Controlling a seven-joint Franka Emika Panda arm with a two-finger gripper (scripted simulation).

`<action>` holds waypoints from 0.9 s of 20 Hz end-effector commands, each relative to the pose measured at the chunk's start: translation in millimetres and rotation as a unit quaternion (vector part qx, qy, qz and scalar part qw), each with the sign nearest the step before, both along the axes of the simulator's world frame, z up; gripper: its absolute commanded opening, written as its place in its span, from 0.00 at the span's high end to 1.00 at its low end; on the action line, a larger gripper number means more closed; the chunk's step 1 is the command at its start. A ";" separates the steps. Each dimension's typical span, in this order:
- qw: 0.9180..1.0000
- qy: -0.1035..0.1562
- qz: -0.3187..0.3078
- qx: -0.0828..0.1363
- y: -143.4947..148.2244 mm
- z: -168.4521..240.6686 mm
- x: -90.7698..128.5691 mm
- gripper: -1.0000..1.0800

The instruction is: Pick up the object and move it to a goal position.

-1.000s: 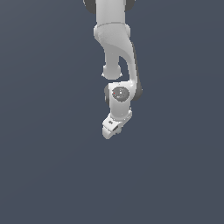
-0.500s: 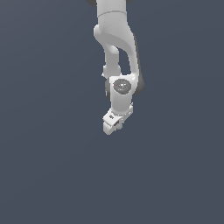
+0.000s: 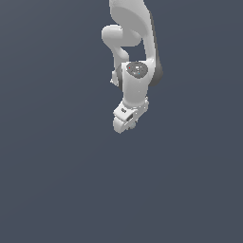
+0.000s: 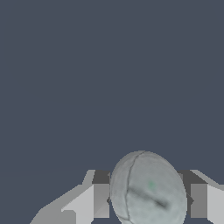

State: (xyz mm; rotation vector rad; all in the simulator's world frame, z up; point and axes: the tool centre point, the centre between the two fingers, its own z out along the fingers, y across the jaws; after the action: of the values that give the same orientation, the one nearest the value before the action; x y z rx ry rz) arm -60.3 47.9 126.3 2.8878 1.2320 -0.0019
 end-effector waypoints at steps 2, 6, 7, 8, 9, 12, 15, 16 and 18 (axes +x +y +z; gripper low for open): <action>1.000 0.000 0.000 0.000 4.9 33.2 -9.9 1.00; 1.000 0.000 0.001 0.000 10.5 72.7 -21.2 1.00; 1.000 0.000 0.001 0.000 12.1 83.0 -24.1 1.00; 1.000 0.000 0.001 0.001 13.6 93.6 -27.0 1.00; 1.000 0.000 0.001 0.001 15.1 104.0 -29.8 1.00; 1.000 0.000 0.001 0.001 19.4 133.5 -37.7 1.00; 1.000 0.000 0.001 0.001 22.9 160.1 -44.6 1.00; 1.000 0.000 0.001 0.001 24.1 168.2 -46.7 1.00; 1.000 0.000 0.001 0.001 26.2 183.2 -50.3 1.00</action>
State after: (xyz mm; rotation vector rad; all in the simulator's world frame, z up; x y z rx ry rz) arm -107.1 72.5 297.6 2.8886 1.2351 0.0013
